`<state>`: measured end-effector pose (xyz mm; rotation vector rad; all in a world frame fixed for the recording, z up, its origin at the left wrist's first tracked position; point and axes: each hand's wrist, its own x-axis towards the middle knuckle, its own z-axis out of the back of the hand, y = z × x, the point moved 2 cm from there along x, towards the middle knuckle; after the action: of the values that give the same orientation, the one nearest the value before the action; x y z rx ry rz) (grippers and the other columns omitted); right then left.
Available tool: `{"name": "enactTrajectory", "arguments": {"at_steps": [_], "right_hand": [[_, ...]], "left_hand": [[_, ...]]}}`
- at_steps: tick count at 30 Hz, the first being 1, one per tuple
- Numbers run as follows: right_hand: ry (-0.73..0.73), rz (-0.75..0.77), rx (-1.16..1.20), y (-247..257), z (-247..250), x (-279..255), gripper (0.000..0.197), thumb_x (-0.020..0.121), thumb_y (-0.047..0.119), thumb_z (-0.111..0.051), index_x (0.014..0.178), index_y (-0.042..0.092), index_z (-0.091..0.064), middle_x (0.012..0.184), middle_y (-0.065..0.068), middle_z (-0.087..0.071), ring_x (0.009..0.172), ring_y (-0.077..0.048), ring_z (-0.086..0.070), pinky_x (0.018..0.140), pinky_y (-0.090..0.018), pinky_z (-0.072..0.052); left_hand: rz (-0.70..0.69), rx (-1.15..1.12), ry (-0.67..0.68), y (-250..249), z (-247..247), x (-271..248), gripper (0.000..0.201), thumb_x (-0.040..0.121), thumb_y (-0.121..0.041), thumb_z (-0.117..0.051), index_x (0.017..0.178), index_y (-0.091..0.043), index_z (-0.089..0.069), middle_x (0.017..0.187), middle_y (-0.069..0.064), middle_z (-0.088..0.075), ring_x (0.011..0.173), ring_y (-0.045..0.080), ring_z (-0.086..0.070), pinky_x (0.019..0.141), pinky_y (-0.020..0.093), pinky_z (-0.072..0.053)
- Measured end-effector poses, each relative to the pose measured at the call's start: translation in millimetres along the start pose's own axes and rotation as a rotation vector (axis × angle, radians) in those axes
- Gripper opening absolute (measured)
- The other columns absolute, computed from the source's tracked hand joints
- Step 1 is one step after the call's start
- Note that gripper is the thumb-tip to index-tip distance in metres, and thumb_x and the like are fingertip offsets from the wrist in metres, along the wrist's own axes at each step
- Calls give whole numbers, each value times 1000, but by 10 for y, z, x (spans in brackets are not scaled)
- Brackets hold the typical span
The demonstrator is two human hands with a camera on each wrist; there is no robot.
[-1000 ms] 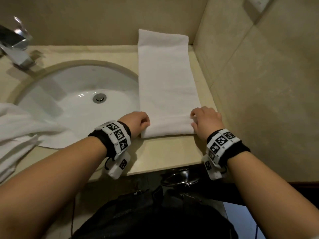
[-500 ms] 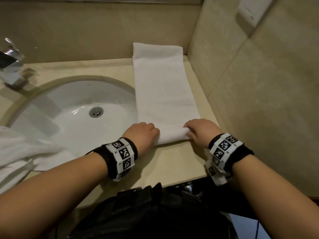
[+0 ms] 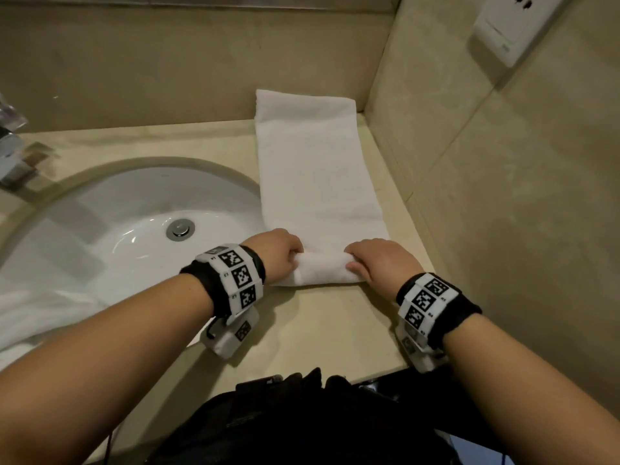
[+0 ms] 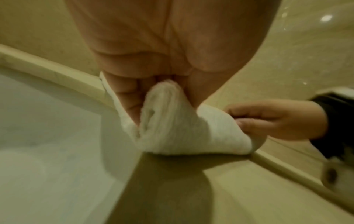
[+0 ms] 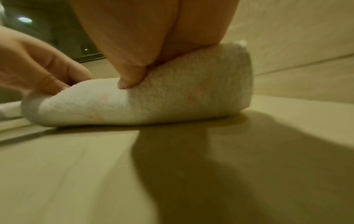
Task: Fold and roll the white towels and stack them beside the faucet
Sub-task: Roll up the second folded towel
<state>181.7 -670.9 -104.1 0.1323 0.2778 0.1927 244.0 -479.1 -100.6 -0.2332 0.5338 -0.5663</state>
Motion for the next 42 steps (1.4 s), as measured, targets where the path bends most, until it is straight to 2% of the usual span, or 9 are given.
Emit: {"name": "enactTrajectory", "arguments": {"at_steps": [6, 12, 15, 19, 22, 28, 34, 37, 42], "right_hand": [[219, -127, 12, -90, 81, 418, 36, 97, 37, -30, 119, 19, -52, 119, -6, -61, 106, -26, -55, 84, -32, -37], [-180, 92, -35, -90, 134, 248, 38, 78, 43, -63, 104, 15, -60, 104, -8, -60, 95, -29, -54, 81, -38, -38], [-86, 108, -60, -141, 110, 291, 42, 80, 39, -63, 113, 13, -59, 111, -9, -62, 102, -29, -56, 88, -36, -37], [115, -27, 138, -159, 177, 602, 36, 89, 39, -49, 117, 16, -55, 118, -7, -61, 106, -26, -54, 83, -30, -37], [250, -94, 166, -155, 187, 806, 39, 90, 44, -45, 116, 17, -52, 116, -7, -61, 103, -25, -55, 77, -29, -35], [-152, 68, -96, -93, 232, 617, 58, 69, 56, -65, 110, 16, -58, 103, -8, -61, 93, -29, -56, 78, -36, -39], [188, -135, 189, -162, 239, 770, 37, 87, 46, -49, 113, 19, -55, 107, -4, -63, 97, -25, -56, 76, -32, -38], [277, -161, 314, -182, 236, 731, 41, 93, 47, -35, 101, 14, -57, 98, -7, -64, 89, -24, -54, 77, -33, -39], [-33, -56, -82, -80, 229, 446, 53, 80, 59, -49, 113, 18, -53, 108, -4, -56, 98, -24, -50, 77, -34, -34]], "left_hand": [[-219, 366, -229, -110, -16, 11, 42, 85, -44, -49, 116, -16, -48, 114, 6, -54, 101, 28, -51, 82, 36, -38], [-163, 87, -9, 1, 64, 288, 32, 92, -23, -43, 122, -12, -50, 121, 11, -55, 111, 28, -50, 92, 33, -40], [-164, 33, 22, 33, 114, 370, 26, 92, -23, -44, 111, -9, -55, 112, 11, -59, 105, 28, -54, 84, 30, -40], [-268, 289, -211, 91, 58, 333, 52, 87, -45, -47, 127, -12, -44, 119, 10, -51, 103, 30, -50, 85, 38, -39], [-259, 382, -180, 183, 20, 430, 60, 88, -53, -42, 133, -13, -37, 122, 9, -51, 105, 29, -50, 85, 36, -37], [-235, 167, 43, 256, 240, 782, 44, 88, -54, -42, 110, -17, -49, 113, 7, -59, 101, 27, -55, 80, 34, -41], [-362, 430, -226, 256, 222, 539, 77, 76, -63, -53, 132, -13, -38, 120, 9, -51, 103, 30, -51, 83, 39, -40], [-316, 448, -180, 234, 124, 490, 68, 82, -58, -49, 131, -12, -37, 121, 9, -52, 105, 29, -51, 84, 37, -39], [-312, 210, 13, 125, 137, 524, 49, 83, -59, -48, 111, -19, -50, 109, 5, -61, 95, 26, -57, 73, 30, -39]]}}
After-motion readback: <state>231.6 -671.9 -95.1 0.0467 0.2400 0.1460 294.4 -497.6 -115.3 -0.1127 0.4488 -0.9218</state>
